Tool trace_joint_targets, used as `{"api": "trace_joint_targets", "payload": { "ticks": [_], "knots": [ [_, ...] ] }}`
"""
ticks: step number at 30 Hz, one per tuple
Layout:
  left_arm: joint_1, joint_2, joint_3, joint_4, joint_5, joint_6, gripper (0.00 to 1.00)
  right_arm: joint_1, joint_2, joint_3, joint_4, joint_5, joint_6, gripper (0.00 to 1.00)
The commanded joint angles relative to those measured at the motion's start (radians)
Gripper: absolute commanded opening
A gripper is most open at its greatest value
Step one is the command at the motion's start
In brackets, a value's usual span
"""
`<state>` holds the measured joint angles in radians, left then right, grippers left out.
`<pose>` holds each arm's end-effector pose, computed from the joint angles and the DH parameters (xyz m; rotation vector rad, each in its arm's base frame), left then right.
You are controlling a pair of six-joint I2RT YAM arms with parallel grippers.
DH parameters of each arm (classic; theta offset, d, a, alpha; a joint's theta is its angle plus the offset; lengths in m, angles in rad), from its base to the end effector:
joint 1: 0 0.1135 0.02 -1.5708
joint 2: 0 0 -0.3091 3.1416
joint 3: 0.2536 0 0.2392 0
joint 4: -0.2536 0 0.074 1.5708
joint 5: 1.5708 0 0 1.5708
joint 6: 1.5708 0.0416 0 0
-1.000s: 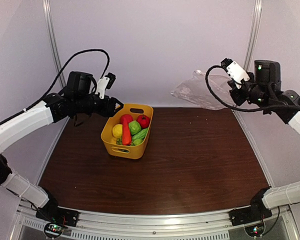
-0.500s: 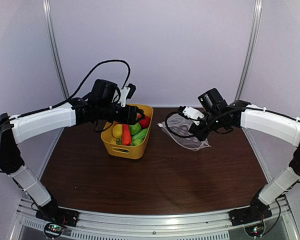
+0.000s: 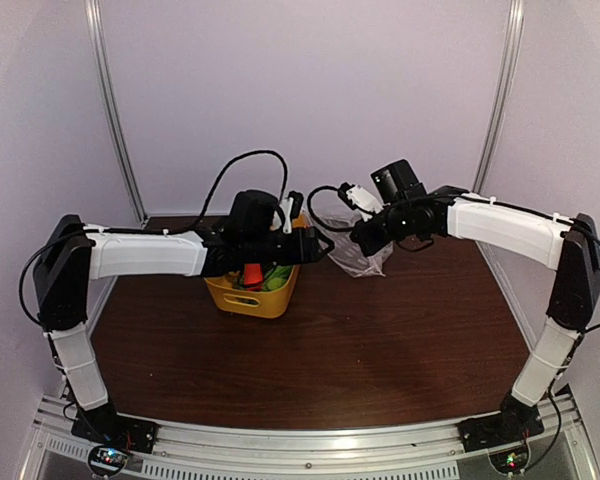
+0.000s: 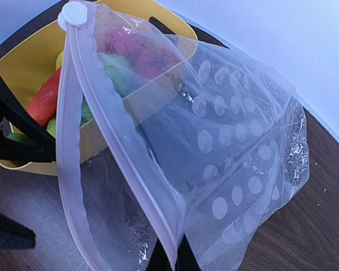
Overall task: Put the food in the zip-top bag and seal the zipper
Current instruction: Open the zipper food storage bag at the center of the board.
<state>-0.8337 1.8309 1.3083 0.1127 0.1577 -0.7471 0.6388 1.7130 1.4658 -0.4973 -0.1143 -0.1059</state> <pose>0.2880 -0.3270 0.3028 0.2065 2.1651 -1.1330 0.3085 0.2350 0.3429 -0.9070 2.1608 0.3997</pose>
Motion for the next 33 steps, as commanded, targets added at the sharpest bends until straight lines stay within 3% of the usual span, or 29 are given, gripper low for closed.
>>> {"api": "trace_joint_targets", "payload": {
  "ticks": [1, 6, 14, 20, 22, 24, 26, 33],
  "knots": [
    [-0.010, 0.060, 0.133, 0.021, -0.079, -0.106, 0.69, -0.005, 0.012, 0.031, 0.016, 0.013, 0.092, 0.00],
    [-0.008, 0.168, 0.291, -0.137, -0.122, -0.182, 0.58, -0.001, -0.064, -0.036, 0.063, 0.048, 0.101, 0.00],
    [-0.009, 0.203, 0.288, -0.163, -0.142, -0.251, 0.40, -0.009, -0.158, -0.110, 0.102, 0.131, 0.085, 0.00],
    [-0.011, 0.219, 0.323, -0.122, -0.163, -0.186, 0.08, -0.035, -0.190, -0.119, 0.086, 0.119, 0.080, 0.00],
    [-0.018, 0.222, 0.328, -0.038, -0.104, -0.110, 0.13, -0.040, -0.200, -0.144, 0.095, 0.123, 0.063, 0.00],
    [-0.027, 0.221, 0.341, -0.004, -0.050, -0.041, 0.35, -0.047, -0.209, -0.177, 0.100, 0.126, 0.044, 0.00],
    [-0.031, 0.212, 0.349, -0.001, 0.012, 0.004, 0.51, -0.057, -0.225, -0.215, 0.110, 0.126, 0.018, 0.00],
    [-0.033, 0.044, 0.179, -0.077, 0.168, 0.131, 0.59, -0.180, -0.289, -0.306, 0.090, 0.029, -0.077, 0.00]
  ]
}}
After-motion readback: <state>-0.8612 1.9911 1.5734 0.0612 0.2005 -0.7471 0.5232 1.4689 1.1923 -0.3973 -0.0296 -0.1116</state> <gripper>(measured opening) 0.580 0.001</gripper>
